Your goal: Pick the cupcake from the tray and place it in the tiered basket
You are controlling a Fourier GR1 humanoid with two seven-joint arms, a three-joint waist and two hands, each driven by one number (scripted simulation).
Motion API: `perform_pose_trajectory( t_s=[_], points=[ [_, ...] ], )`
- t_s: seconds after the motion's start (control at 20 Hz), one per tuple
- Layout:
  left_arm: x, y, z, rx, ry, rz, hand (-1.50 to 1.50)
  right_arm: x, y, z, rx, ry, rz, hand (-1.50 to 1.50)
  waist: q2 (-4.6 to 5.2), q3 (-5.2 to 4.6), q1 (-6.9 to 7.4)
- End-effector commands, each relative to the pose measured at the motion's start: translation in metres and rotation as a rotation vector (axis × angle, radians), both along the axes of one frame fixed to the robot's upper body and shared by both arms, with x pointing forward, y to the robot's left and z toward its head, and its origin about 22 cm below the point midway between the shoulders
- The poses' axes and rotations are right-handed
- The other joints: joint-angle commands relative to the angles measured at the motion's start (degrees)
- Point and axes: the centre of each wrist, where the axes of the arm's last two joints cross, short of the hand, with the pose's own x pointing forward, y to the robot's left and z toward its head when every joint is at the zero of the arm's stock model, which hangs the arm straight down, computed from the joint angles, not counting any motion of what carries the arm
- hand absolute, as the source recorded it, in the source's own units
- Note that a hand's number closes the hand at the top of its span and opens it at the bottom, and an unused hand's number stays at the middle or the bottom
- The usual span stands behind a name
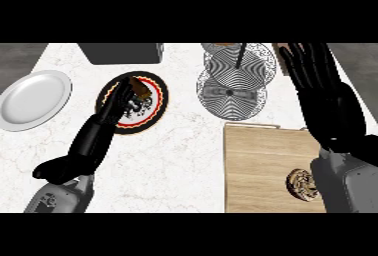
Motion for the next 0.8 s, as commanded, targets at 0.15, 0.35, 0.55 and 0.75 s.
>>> perform_pose_trajectory(
  t_s=[0.15, 0.35, 0.55, 0.75],
  points=[
    [-0.023, 0.077, -0.05, 0.103, 0.295, 0.31, 0.0, -0.044, -0.037, -0.109, 0.419, 0.35, -0.147, 1.5, 4.16, 1.37, 1.44],
    [-0.053, 0.119, -0.084, 0.121, 0.547, 0.477, 0.0, -0.074, -0.063, -0.138, 0.743, 0.285, -0.309, 1.5, 3.45, 1.63, -0.33],
    [-0.063, 0.141, -0.084, 0.135, 0.607, 0.49, 0.0, -0.155, -0.106, -0.197, 0.408, 0.535, -0.678, -1.5, 3.01, 0.58, -0.01],
    [-0.061, 0.149, -0.077, 0.146, 0.59, 0.482, 0.0, -0.191, -0.149, -0.2, -0.131, 0.755, -0.75, -1.5, 3.38, 0.26, 1.84]
  ],
)
